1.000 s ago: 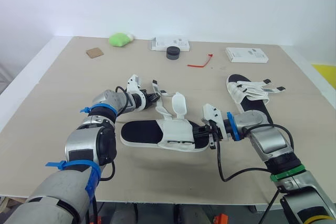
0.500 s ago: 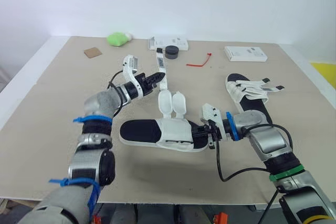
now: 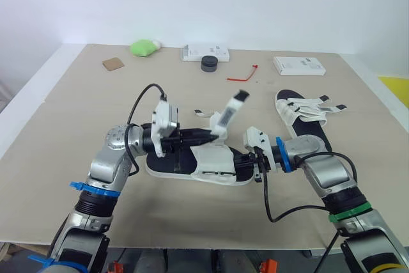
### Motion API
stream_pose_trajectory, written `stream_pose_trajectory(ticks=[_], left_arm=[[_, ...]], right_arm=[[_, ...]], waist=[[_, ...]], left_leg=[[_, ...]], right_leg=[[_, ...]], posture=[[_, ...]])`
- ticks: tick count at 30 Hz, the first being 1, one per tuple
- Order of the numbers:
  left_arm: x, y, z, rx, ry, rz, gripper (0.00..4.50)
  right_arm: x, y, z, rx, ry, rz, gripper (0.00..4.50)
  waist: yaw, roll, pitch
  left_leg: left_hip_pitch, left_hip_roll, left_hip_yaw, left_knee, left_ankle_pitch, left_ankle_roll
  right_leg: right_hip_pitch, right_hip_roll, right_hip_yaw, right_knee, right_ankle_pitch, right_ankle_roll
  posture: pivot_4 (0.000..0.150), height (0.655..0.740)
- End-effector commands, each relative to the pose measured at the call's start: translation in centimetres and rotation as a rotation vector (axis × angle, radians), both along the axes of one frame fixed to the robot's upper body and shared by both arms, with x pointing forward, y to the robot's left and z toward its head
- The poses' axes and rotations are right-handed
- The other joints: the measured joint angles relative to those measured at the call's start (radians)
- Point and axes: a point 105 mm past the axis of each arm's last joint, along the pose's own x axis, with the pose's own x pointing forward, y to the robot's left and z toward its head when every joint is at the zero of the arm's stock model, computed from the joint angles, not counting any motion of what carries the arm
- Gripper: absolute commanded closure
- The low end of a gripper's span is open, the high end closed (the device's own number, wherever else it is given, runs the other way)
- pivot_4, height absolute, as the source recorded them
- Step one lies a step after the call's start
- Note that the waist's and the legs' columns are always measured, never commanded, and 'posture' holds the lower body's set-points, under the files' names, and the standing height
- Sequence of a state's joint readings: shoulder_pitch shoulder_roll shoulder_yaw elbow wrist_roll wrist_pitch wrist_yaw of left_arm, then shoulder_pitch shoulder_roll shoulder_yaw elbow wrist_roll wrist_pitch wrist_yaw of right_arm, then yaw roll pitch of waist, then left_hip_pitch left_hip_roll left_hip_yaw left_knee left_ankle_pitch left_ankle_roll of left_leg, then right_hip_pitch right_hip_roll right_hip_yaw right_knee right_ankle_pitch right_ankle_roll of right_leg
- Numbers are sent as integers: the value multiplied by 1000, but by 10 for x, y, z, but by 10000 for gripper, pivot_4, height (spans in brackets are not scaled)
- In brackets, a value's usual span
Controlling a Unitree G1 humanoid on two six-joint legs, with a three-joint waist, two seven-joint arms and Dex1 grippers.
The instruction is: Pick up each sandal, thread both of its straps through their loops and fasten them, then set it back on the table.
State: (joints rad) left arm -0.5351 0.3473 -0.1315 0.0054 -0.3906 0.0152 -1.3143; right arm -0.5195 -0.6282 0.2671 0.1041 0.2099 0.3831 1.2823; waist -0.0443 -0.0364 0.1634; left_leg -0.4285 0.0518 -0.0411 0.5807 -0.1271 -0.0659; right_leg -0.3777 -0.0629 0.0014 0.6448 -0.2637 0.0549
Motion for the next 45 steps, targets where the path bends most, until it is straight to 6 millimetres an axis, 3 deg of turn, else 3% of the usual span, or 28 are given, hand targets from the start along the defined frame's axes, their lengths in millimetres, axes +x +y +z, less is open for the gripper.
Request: stream_pose_trajectory(ticks=[1,3,7,14,18,23,24,27,31,36,39,45], left_arm=[[-5,2,-4,30,-153,-40,44427],[-4,2,-5,28,-167,-44,44427],[-17,5,-17,119,-416,-169,44427],[-29,4,-15,97,-624,-276,44427],[-25,7,-15,95,-620,-271,33734],[-25,10,-8,73,-598,-227,12190],[-23,11,-4,62,-560,-201,7204],[-18,19,4,72,-325,-136,7204],[-30,35,3,162,124,-108,7204],[-36,36,6,188,236,-86,7204],[-62,41,7,163,681,-159,7204],[-69,40,13,166,788,-150,7204]], right_arm=[[-7,-11,-40,-109,125,-58,45000],[-7,-11,-40,-109,125,-58,45000],[-8,-10,-41,-109,128,-54,45000],[-8,-10,-40,-110,127,-52,45000],[-8,-9,-40,-111,127,-50,45000],[-7,-10,-40,-113,126,-48,45000],[-7,-10,-40,-113,126,-48,45000],[-6,-9,-39,-112,125,-47,45000],[-5,-10,-38,-114,125,-47,45000],[-5,-11,-38,-114,126,-46,45000],[-5,-9,-38,-109,128,-43,45000],[-5,-9,-37,-108,129,-42,45000]], waist=[[0,0,0],[0,0,0],[0,1,0],[0,1,0],[0,1,-1],[0,1,-1],[0,1,-1],[-1,1,0],[-2,2,0],[1,2,1],[-4,0,2],[1,0,2]], left_leg=[[0,0,0,0,0,0],[0,1,1,0,0,1],[-1,2,2,0,0,1],[-1,5,6,0,0,1],[-1,7,8,0,0,1],[-1,8,8,0,0,2],[-1,8,8,0,0,2],[-1,9,8,0,0,2],[-1,11,9,0,-1,2],[-1,11,9,1,-3,-1],[-1,11,11,1,-3,-1],[0,14,11,1,-5,-1]], right_leg=[[0,0,0,0,0,0],[-1,1,0,0,0,0],[-2,1,0,0,0,0],[-3,2,1,0,0,-1],[-4,4,2,0,1,-2],[-4,4,2,0,1,-2],[-4,4,2,0,1,-2],[-4,5,2,0,1,-2],[-5,6,2,1,0,-3],[-5,5,2,1,0,-4],[-6,5,2,1,0,-4],[-8,6,0,1,-1,-5]], posture=[[1500,7400],[1500,7400],[1500,7400],[1500,7400],[1500,7400],[1500,7400],[1500,7400],[1500,7400],[1500,7400],[1500,7400],[1500,7400],[1500,7400]])
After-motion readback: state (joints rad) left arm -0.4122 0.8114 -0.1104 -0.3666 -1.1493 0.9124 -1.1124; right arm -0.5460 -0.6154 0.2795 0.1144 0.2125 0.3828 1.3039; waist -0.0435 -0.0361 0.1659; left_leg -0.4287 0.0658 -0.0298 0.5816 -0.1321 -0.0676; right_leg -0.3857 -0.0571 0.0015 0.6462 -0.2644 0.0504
